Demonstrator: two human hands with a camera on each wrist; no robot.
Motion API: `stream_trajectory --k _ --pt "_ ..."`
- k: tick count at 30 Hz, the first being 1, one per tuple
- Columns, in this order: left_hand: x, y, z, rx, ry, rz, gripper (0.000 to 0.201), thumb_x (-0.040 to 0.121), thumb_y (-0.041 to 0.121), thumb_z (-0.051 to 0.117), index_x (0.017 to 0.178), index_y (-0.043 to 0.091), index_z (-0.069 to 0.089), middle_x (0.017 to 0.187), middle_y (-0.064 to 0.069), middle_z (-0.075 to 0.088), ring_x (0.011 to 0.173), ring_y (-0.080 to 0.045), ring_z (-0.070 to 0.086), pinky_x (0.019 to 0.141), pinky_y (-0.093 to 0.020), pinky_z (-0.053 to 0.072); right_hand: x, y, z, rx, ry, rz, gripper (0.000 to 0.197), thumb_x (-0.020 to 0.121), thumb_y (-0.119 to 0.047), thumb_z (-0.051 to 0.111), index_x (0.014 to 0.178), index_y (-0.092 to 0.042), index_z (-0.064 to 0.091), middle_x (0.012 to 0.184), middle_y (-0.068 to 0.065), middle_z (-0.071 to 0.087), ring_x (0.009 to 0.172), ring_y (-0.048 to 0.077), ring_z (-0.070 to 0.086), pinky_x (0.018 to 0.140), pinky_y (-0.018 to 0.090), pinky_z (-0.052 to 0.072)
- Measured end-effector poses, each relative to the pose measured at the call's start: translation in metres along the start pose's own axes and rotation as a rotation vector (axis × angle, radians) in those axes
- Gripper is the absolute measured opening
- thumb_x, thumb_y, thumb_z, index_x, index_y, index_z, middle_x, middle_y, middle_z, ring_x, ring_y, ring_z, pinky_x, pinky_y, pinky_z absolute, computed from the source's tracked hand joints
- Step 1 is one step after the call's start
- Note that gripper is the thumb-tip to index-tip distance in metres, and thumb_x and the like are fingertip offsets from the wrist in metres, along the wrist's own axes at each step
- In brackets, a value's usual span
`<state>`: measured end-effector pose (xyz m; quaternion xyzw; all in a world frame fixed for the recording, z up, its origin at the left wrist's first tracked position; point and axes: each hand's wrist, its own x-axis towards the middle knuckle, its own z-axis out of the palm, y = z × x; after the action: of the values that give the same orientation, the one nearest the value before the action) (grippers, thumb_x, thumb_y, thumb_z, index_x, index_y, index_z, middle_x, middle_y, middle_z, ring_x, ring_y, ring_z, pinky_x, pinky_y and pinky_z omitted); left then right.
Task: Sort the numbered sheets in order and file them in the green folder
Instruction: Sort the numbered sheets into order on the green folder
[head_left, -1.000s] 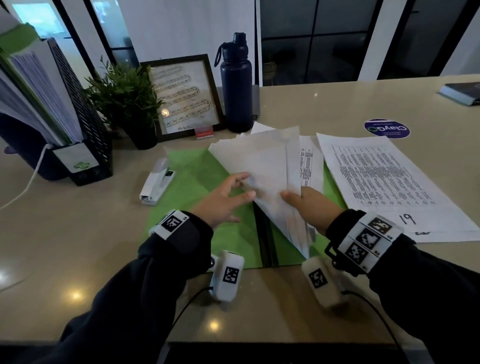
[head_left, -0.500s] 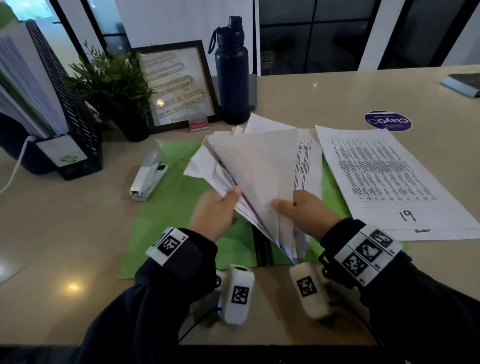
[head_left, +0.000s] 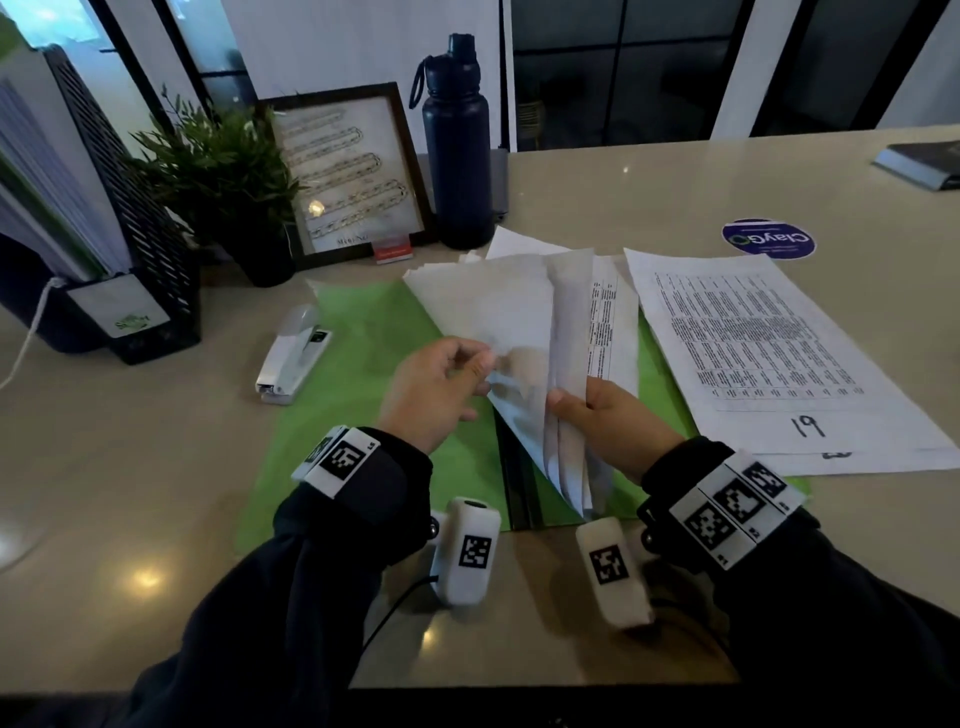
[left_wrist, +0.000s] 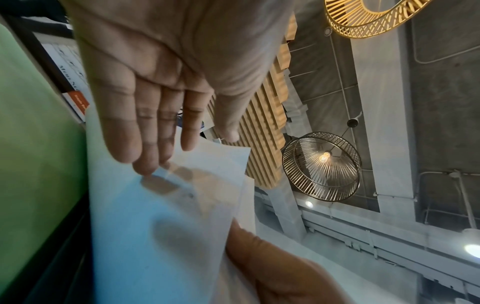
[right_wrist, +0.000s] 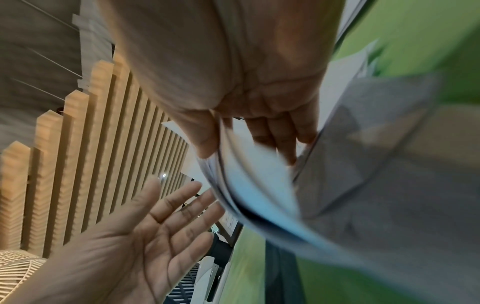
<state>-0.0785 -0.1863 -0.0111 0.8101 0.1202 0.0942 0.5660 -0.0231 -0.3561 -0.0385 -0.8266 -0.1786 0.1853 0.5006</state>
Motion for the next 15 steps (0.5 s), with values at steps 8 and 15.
stream_trajectory --k 8,15 --pt "-0.008 0.008 0.016 0.209 -0.007 0.073 0.08 0.065 0.052 0.073 0.129 0.015 0.042 0.126 0.003 0.05 0.105 -0.017 0.06 0.091 -0.032 0.049 -0.006 -0.006 0.002 -0.002 -0.055 -0.038 0.015 0.088 -0.032 0.06 0.101 -0.024 0.061 0.1 0.007 0.069 0.097 0.023 0.064 0.089 0.035 0.049" --pt "-0.01 0.011 0.023 0.191 -0.036 0.059 0.058 0.081 0.029 0.069 0.131 0.013 0.044 0.124 0.007 0.052 0.099 -0.008 0.058 0.086 -0.027 0.048 -0.008 -0.002 0.002 0.085 -0.043 -0.083 0.056 0.067 -0.05 0.073 0.114 -0.021 0.063 0.111 0.003 0.069 0.106 0.016 0.063 0.098 0.04 0.048"
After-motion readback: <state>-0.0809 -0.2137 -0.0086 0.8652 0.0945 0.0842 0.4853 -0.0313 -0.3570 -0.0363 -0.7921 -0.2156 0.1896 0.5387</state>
